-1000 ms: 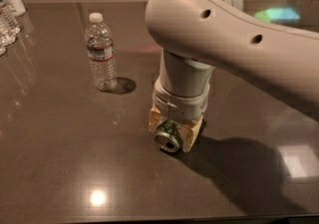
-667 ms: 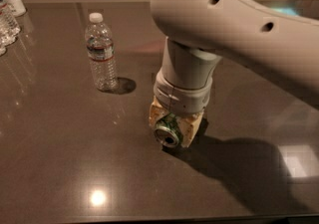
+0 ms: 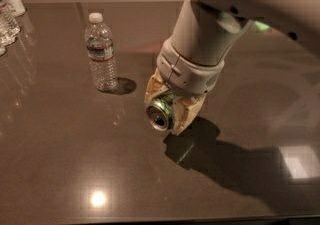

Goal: Place green can upright

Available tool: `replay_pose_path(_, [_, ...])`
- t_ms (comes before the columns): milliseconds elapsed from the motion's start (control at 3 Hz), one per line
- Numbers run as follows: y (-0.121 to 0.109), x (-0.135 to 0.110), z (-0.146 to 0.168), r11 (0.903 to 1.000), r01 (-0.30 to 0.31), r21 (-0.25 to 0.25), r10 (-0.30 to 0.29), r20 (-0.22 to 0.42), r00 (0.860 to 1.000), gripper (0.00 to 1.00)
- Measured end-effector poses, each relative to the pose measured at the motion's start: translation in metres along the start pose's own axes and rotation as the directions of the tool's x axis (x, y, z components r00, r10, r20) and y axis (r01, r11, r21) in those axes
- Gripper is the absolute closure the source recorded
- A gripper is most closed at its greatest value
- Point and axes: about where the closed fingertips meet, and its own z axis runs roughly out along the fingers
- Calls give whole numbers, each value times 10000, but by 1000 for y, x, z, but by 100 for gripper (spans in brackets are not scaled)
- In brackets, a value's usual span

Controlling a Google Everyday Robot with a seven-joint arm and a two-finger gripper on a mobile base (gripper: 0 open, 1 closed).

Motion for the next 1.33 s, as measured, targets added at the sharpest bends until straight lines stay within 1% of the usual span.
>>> replay_pose_path(333, [-6, -11, -20, 9862, -1534, 616, 1469, 998, 9841, 100])
replay_pose_path(667, [-9, -20, -36, 9576, -2772, 787, 2535, 2276, 9402, 100])
replay_pose_path(1000, [-7, -27, -45, 9118, -4073, 517, 3566, 3918, 8481, 100])
replay_pose_path(1333, [-5, -30, -52, 8626, -5058, 51, 4246, 5361, 7296, 100])
